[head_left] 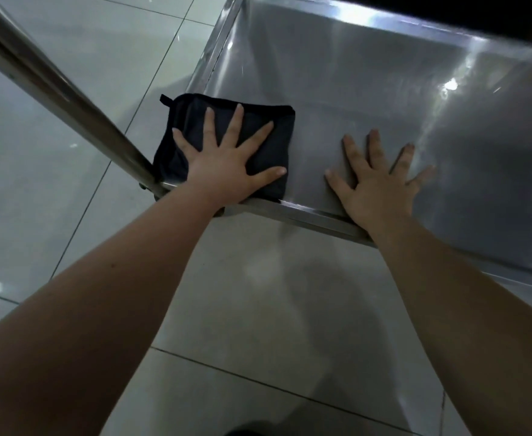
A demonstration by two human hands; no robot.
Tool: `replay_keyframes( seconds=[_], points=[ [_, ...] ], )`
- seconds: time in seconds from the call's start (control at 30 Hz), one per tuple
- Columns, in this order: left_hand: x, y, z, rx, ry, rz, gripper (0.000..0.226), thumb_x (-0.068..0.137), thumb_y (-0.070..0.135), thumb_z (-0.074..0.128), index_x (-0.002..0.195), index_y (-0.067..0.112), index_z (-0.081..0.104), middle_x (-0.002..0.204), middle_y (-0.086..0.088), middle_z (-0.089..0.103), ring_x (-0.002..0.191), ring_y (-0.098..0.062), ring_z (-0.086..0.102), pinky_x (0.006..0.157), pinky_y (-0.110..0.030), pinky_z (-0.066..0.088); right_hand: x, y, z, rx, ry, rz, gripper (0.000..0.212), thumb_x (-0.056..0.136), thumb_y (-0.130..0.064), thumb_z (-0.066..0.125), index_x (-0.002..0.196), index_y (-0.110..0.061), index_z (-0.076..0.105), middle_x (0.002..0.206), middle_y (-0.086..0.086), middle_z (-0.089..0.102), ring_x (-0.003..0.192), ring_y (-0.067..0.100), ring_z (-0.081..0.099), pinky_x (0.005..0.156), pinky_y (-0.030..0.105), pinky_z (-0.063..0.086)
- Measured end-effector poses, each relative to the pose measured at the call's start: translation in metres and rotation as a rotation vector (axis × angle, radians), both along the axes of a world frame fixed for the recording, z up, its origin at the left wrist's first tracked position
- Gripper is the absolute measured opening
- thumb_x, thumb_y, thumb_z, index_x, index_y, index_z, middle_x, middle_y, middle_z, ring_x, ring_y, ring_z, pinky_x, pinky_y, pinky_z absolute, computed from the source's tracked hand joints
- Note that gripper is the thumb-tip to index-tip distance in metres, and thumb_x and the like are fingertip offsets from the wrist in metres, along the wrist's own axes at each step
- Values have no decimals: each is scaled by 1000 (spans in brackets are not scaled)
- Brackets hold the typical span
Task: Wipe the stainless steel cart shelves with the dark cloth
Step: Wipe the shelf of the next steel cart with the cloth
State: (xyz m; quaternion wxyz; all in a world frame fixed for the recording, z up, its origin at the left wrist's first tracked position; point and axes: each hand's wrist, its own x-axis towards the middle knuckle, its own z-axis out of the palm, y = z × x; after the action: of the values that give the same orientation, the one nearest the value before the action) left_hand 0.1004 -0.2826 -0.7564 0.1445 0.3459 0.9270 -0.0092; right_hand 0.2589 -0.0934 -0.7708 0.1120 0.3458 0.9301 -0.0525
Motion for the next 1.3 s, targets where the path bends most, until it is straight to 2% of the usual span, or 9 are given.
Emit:
replay_keyframes(
  seconds=[0.27, 0.5, 0.67, 0.93, 1.03, 1.13, 1.3],
  points=[
    [28, -10, 2, -69, -60, 4, 82, 74, 92, 14, 142, 62, -20, 159, 8, -31, 145, -38, -27, 103, -79, -7, 5, -4, -1, 13, -9, 3, 72, 85, -83, 10, 148, -56, -13, 164, -12, -16, 146, 44, -18, 107, 72, -12],
    [-24, 32, -2, 23, 0, -18, 82, 74, 93, 15, 146, 61, -8, 163, 6, -21, 147, -38, -22, 101, -81, -10, 3, -3, 1, 3, -25, 17, 74, 83, -83, 8, 148, -56, -13, 163, -12, -17, 146, 44, -18, 109, 71, -11],
    [-52, 72, 4, -3, -34, -12, 86, 73, 94, 18, 147, 59, -7, 163, 6, -20, 147, -39, -21, 101, -82, -7, 2, -1, 1, 0, -22, 4, 71, 84, -82, 9, 147, -57, -13, 163, -13, -16, 147, 44, -17, 111, 71, -9],
    [18, 6, -2, -65, -55, -58, 86, 70, 95, 15, 142, 62, -19, 160, 10, -29, 146, -35, -27, 104, -79, -9, 0, -2, 1, -39, -5, -15, 69, 87, -80, 12, 148, -56, -9, 164, -13, -15, 147, 43, -18, 111, 70, -11],
    [19, 4, -1, -59, -80, -28, 87, 69, 95, 17, 141, 63, -20, 159, 11, -30, 145, -34, -29, 104, -79, -10, 2, 4, 7, -87, -29, 37, 70, 89, -79, 15, 150, -54, -9, 163, -14, -16, 148, 41, -17, 112, 69, -9],
    [17, 8, 2, -60, -78, -30, 90, 64, 96, 14, 141, 63, -20, 159, 11, -30, 145, -34, -28, 104, -79, -10, 30, 36, 17, -34, -63, 132, 68, 93, -73, 17, 153, -49, -5, 165, -11, -8, 150, 37, -5, 118, 62, 0],
    [22, 8, 4, -71, -81, -8, 88, 64, 96, 14, 139, 65, -20, 159, 12, -29, 146, -32, -26, 105, -78, -9, 127, 110, 17, -40, -84, -74, 71, 89, -76, 17, 152, -51, -1, 165, -9, -5, 149, 39, -3, 119, 59, 2]
  ],
)
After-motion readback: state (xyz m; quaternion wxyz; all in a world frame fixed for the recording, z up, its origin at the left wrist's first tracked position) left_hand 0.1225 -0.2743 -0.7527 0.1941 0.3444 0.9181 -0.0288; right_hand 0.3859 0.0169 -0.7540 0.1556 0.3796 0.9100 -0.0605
